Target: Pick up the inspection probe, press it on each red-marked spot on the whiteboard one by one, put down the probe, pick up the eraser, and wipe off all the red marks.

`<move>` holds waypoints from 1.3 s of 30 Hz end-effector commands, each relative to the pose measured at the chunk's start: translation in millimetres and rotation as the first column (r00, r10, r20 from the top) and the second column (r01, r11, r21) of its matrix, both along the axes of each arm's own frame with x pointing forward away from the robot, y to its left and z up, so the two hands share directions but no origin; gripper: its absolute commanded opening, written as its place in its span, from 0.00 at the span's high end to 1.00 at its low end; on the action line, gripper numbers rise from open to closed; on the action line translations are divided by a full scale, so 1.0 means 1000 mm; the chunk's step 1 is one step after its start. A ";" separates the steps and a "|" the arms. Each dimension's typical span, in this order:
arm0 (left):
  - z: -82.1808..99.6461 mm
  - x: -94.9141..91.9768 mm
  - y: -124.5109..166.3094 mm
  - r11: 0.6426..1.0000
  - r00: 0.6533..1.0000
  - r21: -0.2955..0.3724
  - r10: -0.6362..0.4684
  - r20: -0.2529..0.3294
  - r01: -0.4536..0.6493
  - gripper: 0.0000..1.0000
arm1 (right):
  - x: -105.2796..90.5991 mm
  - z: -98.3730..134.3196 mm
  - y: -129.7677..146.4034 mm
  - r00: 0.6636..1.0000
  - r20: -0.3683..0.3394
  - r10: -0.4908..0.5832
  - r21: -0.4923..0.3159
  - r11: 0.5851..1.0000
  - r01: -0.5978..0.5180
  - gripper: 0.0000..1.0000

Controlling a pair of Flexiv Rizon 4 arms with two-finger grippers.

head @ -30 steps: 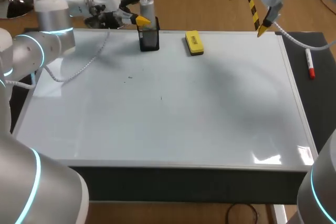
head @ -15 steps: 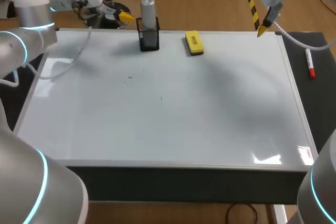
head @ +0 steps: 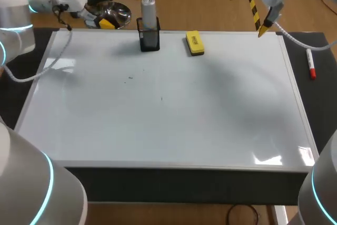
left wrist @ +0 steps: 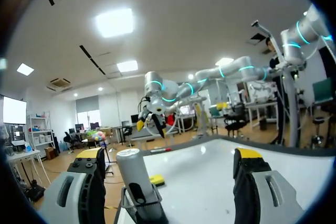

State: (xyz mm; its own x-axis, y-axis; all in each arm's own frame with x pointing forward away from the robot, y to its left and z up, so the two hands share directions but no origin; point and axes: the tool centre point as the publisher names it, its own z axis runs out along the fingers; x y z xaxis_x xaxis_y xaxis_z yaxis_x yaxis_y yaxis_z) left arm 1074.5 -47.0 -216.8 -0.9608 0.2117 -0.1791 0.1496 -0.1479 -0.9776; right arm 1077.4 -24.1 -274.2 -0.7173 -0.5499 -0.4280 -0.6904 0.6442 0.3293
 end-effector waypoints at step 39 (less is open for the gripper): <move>-0.027 -0.068 0.028 0.728 0.747 0.204 0.665 0.025 -0.655 0.00 | 0.000 0.001 0.000 1.000 -0.001 0.002 -0.005 1.000 -0.002 0.00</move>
